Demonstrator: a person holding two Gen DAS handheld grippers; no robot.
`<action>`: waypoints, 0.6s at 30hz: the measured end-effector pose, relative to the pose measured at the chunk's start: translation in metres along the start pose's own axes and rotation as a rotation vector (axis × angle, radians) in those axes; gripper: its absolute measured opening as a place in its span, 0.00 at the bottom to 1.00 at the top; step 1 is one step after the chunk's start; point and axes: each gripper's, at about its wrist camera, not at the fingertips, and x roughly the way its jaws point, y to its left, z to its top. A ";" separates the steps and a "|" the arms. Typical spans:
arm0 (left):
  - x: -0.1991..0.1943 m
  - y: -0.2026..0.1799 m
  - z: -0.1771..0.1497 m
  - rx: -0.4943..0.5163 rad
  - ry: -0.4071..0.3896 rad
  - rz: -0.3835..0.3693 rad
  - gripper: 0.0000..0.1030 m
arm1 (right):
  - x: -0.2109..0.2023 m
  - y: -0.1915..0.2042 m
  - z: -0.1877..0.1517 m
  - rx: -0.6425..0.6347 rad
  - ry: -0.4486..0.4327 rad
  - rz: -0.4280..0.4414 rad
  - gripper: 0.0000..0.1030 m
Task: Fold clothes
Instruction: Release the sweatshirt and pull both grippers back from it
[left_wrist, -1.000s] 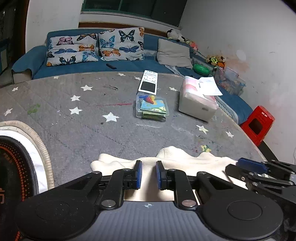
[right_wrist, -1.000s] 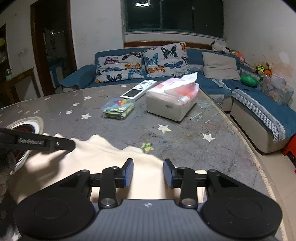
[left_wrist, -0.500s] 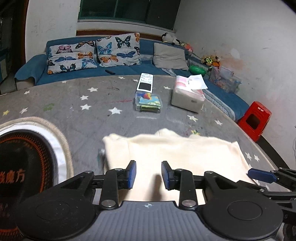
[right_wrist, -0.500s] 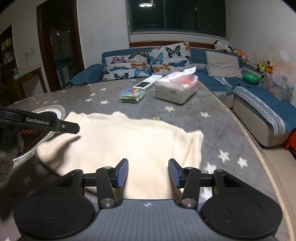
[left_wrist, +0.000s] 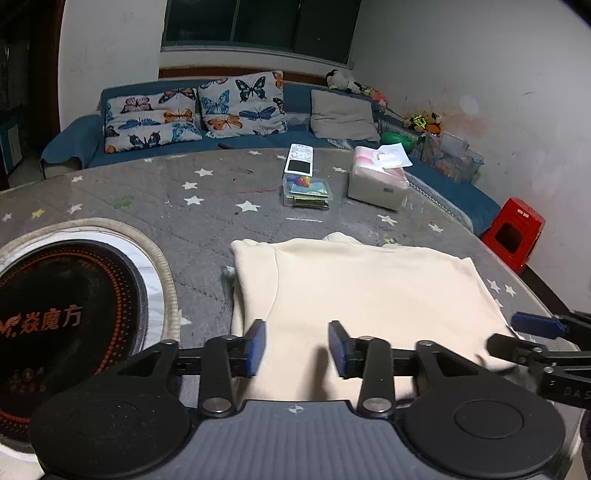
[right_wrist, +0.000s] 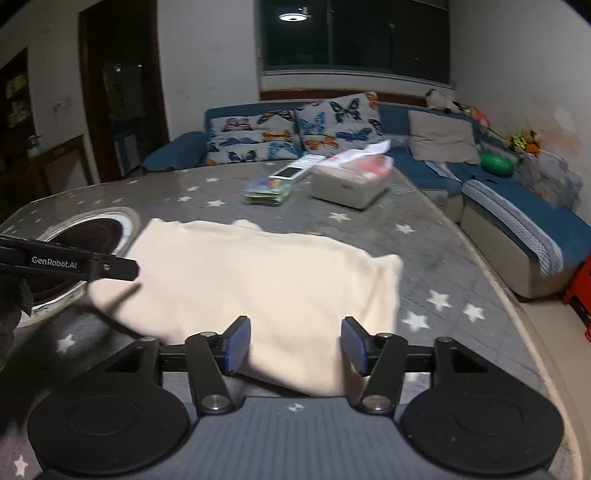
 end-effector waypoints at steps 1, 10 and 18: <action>-0.002 0.000 -0.002 0.003 0.000 0.005 0.44 | 0.001 0.004 0.001 -0.006 -0.003 0.008 0.56; -0.022 0.002 -0.022 0.001 0.005 0.040 0.56 | 0.018 0.038 -0.012 -0.071 0.008 -0.016 0.77; -0.038 0.010 -0.039 -0.043 0.012 0.057 0.69 | 0.004 0.042 -0.018 -0.062 -0.026 -0.026 0.90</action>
